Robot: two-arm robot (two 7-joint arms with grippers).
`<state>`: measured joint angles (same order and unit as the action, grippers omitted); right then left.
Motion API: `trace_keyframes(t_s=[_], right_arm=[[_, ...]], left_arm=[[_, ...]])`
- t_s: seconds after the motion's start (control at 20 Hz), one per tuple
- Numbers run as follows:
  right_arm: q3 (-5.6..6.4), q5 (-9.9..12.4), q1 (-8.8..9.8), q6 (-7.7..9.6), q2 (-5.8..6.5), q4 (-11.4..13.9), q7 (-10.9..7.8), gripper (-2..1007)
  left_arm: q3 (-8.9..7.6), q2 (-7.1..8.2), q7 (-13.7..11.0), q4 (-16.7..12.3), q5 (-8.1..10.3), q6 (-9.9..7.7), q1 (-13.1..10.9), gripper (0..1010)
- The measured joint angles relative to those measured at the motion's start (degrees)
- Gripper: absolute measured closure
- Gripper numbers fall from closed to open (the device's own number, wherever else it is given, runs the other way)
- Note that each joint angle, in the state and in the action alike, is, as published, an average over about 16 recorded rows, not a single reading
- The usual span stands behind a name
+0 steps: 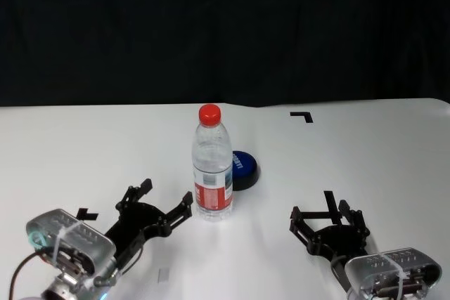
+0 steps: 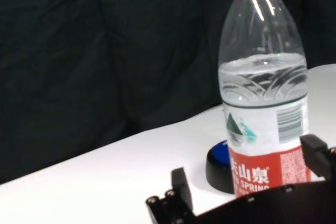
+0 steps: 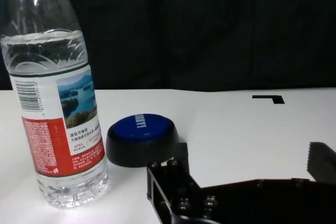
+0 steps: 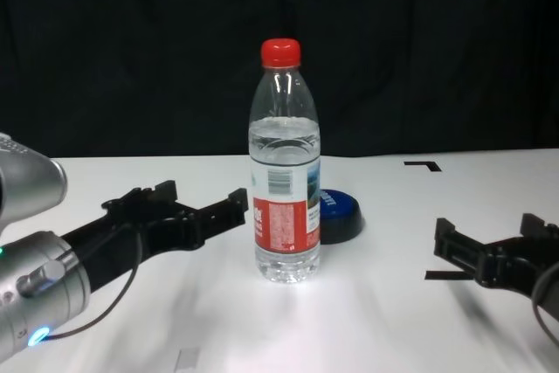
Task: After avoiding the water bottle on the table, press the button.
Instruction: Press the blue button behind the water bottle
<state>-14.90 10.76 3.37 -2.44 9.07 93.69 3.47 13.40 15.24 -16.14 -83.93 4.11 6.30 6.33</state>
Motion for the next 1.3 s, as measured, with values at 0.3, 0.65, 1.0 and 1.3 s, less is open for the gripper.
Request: trace_keyframes(t_s=[0.3, 0.65, 1.0, 1.3], right_arm=[[0.00, 0.0, 0.00, 0.00, 0.00, 0.0, 0.00, 2], [0.00, 0.0, 0.00, 0.00, 0.00, 0.0, 0.00, 2], [0.00, 0.0, 0.00, 0.00, 0.00, 0.0, 0.00, 2], [0.00, 0.0, 0.00, 0.00, 0.00, 0.0, 0.00, 2]], left_arm=[[0.75, -0.32, -0.4, 1.7, 0.01, 0.36, 1.6, 1], [1.47, -0.76, -0.7, 3.6, 0.09, 0.62, 3.4, 0], [2.12, -1.21, -0.9, 5.2, 0.19, 0.84, 4.9, 0], [2.60, -1.47, -1.0, 6.4, 0.16, 1.03, 6.0, 0]])
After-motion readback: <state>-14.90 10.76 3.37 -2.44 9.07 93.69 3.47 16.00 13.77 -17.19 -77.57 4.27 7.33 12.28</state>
